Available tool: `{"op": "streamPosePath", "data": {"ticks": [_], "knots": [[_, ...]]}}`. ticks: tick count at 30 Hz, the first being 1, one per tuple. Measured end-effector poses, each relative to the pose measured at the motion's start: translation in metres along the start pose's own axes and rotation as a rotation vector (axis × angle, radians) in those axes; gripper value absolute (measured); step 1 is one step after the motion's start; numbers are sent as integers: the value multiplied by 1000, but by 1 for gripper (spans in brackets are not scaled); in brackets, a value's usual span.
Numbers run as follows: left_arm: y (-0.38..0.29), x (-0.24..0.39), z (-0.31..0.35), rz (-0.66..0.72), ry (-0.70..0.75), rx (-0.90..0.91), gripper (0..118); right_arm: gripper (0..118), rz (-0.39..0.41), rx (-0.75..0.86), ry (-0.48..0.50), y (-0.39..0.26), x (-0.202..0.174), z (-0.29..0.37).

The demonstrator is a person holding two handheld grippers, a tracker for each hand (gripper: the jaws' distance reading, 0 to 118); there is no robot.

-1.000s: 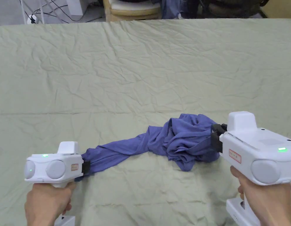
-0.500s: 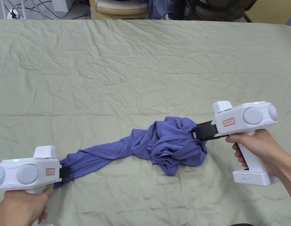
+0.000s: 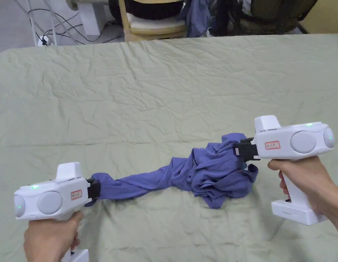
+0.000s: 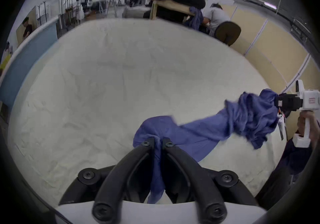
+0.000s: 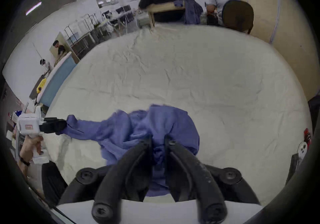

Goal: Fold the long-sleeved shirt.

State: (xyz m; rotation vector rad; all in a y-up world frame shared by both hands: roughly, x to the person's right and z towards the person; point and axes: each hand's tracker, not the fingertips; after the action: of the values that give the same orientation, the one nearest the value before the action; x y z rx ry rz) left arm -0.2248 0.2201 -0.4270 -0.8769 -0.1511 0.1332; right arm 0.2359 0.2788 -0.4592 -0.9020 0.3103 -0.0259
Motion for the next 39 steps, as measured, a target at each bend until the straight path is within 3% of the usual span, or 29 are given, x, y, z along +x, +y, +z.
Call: {"op": "streamPosePath", "data": {"ticks": [4,10,17,23,31,39], "knots": [[43,8,52,9,-81,144,7,14,87,118,-7,25,-31,55],[124,28,151,-92,-103,358,7,14,170,319,-15,78,-67,148],[224,39,289,-187,-80,621,7,14,213,538,-47,156,-99,268],[296,47,382,-249,-24,726,7,14,226,665,-113,218,-120,351],[346,55,449,-196,-22,784,7,14,255,728,-196,281,-146,426],[369,44,436,-154,-13,796,7,14,202,737,-201,294,-137,425]]}}
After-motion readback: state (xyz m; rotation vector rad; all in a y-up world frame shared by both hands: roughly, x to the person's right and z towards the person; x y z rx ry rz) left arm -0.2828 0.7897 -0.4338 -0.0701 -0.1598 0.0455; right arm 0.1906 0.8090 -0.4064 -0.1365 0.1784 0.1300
